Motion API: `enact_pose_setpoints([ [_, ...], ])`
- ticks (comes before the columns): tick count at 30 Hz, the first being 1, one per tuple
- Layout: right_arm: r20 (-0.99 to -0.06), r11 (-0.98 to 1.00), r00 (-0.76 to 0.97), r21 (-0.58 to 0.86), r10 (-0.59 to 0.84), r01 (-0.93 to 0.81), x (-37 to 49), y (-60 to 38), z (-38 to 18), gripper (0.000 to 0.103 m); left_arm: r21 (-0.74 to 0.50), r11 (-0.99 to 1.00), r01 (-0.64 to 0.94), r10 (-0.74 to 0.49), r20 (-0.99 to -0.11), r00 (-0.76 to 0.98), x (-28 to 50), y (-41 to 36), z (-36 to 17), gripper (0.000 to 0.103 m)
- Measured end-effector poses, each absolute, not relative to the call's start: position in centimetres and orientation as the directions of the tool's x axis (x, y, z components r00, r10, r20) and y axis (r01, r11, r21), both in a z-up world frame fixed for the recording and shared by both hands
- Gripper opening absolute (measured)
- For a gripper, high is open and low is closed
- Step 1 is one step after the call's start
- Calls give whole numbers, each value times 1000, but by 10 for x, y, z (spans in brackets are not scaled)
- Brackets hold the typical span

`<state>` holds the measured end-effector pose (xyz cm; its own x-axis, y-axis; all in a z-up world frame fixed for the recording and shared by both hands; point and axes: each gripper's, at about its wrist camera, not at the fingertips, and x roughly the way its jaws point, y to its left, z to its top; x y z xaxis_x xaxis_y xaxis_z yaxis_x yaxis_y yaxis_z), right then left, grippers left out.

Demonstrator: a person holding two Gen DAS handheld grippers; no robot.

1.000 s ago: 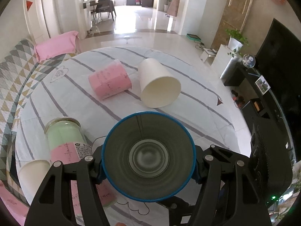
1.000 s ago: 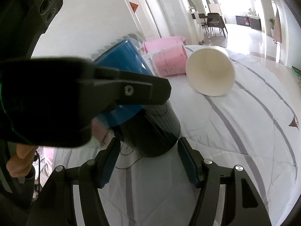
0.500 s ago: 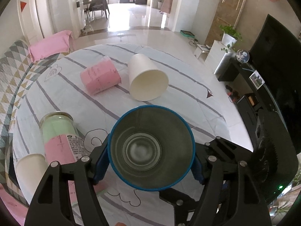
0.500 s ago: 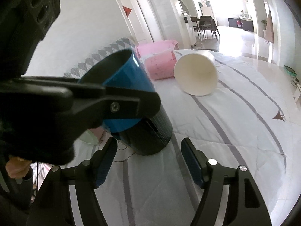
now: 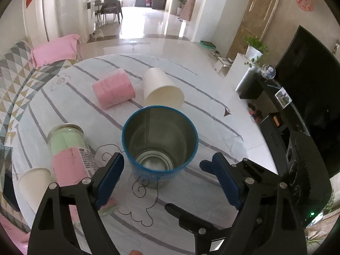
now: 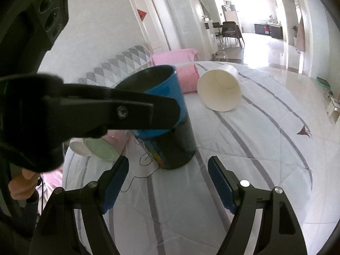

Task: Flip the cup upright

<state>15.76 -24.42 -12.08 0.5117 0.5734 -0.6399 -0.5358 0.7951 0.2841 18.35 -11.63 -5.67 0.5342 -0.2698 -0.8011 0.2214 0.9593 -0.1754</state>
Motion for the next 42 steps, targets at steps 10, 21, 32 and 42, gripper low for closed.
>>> enact_pose_setpoints([
  [10, -642, 816, 537, 266, 547, -513, 141, -240, -105, 78, -193, 956, 222, -285, -789, 544, 171, -102, -48, 87],
  [21, -662, 881, 608, 185, 439, -435, 110, -228, -70, 82, -72, 981, 179, -176, -715, 677, 115, -71, -22, 93],
  [32, -630, 963, 733, 100, 256, -251, 56, -217, -28, 83, -7, 991, 131, -110, -582, 806, 45, -35, 0, 100],
  [42, -516, 998, 855, 14, 57, -58, 19, -207, -5, 83, 30, 992, 122, -91, -500, 861, 8, -20, 6, 102],
])
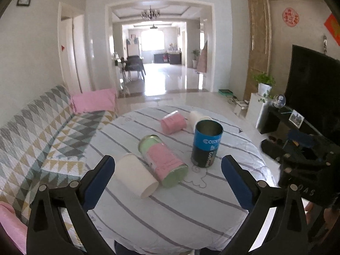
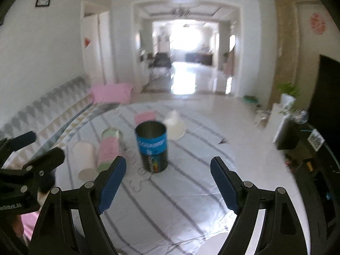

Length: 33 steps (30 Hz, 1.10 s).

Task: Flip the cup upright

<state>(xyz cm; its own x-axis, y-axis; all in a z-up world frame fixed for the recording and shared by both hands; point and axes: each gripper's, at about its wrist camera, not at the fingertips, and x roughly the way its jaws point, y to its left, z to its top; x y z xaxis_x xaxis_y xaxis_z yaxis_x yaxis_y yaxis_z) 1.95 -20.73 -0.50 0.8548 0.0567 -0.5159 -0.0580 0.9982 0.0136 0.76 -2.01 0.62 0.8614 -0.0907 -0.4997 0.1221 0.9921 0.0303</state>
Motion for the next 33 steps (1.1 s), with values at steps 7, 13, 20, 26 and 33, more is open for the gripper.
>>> enact_pose_setpoints([
  [7, -392, 1000, 920, 20, 23, -17, 0, -206, 9, 83, 33, 996, 89, -64, -458, 887, -5, -13, 10, 103],
  [13, -365, 1000, 930, 14, 30, -27, 0, -204, 10, 83, 40, 997, 72, -47, -433, 900, -8, -15, 11, 103],
  [20, -360, 999, 932, 17, 47, -44, 2, -204, 7, 83, 76, 995, 66, -28, -419, 907, -8, -23, 8, 103],
  [26, -359, 998, 931, 19, 61, -58, 6, -204, 6, 83, 64, 996, 61, -30, -406, 913, -7, -24, 9, 103],
  [33, -348, 996, 934, 12, 82, -83, 10, -201, 2, 83, 48, 998, 45, -22, -400, 916, -4, -22, 10, 103],
])
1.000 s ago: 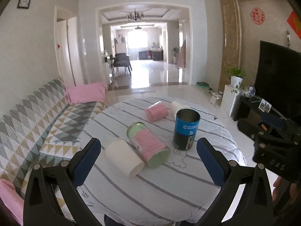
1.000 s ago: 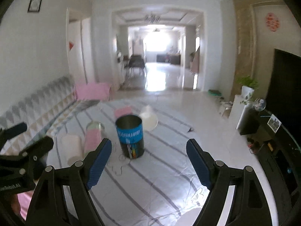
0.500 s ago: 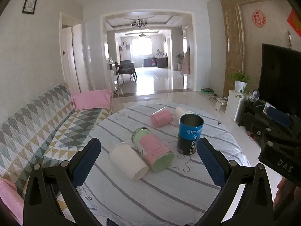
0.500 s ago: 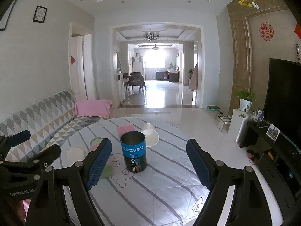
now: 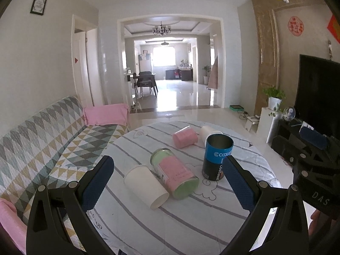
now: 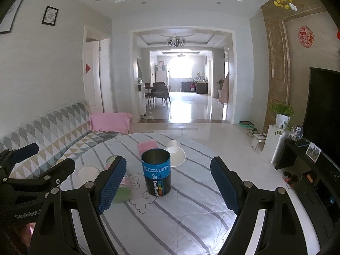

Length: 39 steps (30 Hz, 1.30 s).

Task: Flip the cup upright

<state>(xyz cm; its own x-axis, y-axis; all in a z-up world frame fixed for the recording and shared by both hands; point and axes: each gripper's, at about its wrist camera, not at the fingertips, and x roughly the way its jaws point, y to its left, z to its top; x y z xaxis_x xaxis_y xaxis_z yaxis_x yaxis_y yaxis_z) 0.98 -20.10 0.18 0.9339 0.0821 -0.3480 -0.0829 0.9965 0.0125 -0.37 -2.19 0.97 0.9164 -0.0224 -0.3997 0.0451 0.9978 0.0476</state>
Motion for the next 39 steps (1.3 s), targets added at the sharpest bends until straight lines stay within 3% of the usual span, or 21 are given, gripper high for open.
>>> enact_pose_setpoints([
  [39, -396, 995, 913, 19, 98, -98, 17, -208, -6, 83, 68, 996, 53, -20, -418, 908, 3, -21, -6, 103],
])
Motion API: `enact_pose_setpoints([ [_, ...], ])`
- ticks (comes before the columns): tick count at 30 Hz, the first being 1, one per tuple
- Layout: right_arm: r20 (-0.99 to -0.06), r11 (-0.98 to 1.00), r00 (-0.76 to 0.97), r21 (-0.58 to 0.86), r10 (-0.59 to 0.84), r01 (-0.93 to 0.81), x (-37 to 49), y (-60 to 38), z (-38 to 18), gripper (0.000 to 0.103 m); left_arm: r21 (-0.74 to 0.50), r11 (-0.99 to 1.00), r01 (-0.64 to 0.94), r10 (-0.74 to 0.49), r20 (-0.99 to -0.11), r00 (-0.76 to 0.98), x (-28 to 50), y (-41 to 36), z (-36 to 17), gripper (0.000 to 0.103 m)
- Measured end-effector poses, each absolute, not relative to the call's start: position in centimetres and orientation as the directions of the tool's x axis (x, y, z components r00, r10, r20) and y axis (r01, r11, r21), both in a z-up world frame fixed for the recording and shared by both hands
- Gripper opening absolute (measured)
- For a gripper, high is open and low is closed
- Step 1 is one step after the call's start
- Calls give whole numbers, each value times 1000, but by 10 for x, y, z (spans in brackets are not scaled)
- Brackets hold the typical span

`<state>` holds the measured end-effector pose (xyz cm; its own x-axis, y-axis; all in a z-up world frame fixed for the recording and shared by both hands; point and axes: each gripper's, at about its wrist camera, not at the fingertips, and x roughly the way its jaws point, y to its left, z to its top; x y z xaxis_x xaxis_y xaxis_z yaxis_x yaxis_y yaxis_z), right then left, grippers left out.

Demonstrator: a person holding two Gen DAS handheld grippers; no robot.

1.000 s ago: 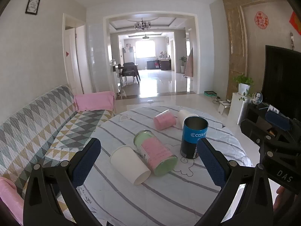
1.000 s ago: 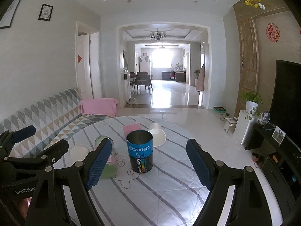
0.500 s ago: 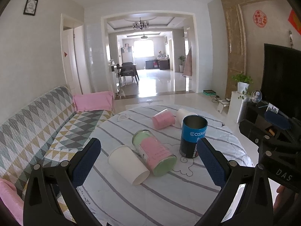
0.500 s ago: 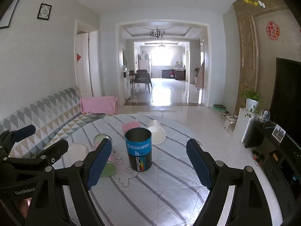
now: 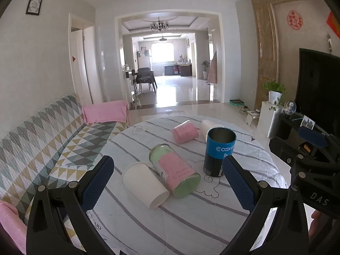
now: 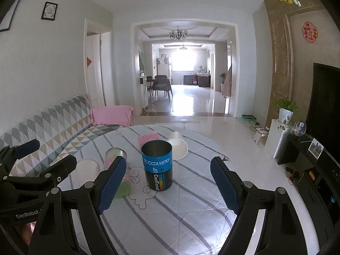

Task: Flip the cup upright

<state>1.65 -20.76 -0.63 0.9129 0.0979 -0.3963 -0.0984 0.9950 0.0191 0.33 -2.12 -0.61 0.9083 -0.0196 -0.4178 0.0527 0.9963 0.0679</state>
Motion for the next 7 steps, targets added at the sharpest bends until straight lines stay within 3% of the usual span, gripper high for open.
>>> enact_pose_setpoints([
  [7, -414, 995, 905, 24, 101, -100, 22, -208, -11, 83, 69, 996, 60, -24, -437, 899, 8, -21, -15, 103],
])
